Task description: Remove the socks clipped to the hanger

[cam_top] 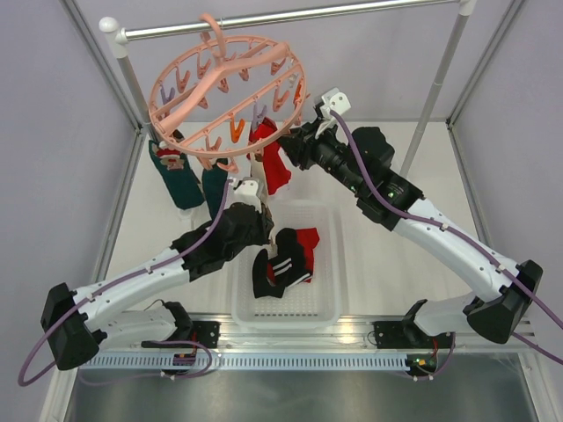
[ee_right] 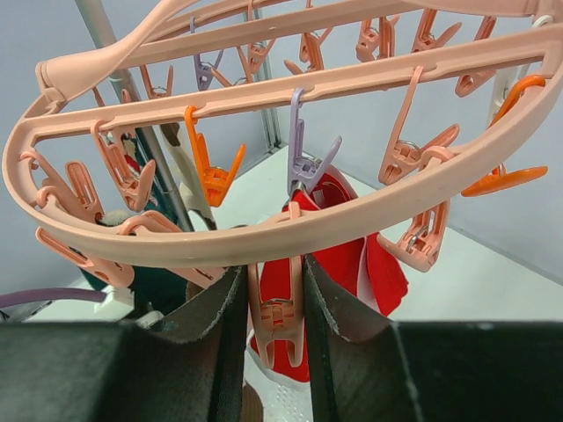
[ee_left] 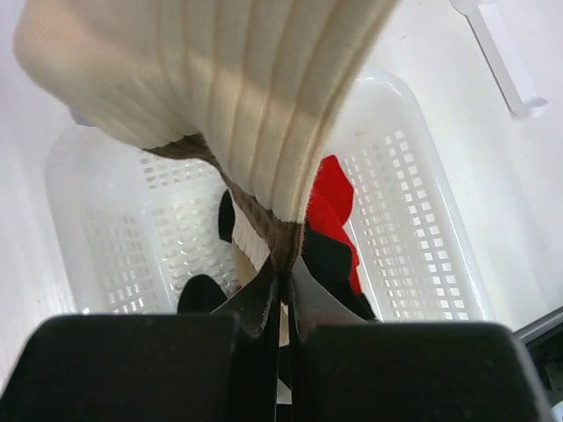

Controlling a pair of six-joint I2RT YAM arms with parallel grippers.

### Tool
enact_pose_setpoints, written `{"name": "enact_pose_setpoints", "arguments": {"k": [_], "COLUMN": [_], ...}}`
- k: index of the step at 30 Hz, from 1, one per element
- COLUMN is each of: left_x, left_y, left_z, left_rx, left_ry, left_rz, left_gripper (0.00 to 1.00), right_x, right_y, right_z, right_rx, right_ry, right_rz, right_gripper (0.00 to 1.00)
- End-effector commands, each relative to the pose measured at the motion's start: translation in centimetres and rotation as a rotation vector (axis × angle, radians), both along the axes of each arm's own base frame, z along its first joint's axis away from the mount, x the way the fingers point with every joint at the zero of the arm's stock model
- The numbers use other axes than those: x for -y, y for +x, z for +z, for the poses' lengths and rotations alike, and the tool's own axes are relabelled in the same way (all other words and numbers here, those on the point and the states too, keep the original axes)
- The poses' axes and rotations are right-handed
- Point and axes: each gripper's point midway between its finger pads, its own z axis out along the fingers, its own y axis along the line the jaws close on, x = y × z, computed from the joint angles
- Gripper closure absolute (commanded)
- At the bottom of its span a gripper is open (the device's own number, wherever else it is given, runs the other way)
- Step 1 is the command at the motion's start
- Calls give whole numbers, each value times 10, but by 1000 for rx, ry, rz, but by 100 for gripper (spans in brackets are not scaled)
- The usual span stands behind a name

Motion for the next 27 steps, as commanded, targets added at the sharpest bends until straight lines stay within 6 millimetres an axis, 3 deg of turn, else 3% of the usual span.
{"name": "enact_pose_setpoints", "arguments": {"k": [1,4,10,18,27], "left_x": [19,27,47,62,70], "left_y": [6,7,9,12,14], "left_z": [24,21,15,13,7], "left_rx": [45,29,5,-7,-22], "left_ry": [-41,-36,-34,-42,-47], "left_rz": [-22,-25,-59,-82,-93], "left_gripper": [98,98,98,98,98], "right_x": [8,10,21,36,9], "right_y": [-7,-11,-24,-42,-69], "right_z": [14,0,-7,-8,-10], "right_rx": [-5,-34,-52,-49,-8], "right_ry": [68,69,90,111,72], "right_rz": [4,6,8,20,146], "right_gripper": [74,57,49,51,54]}}
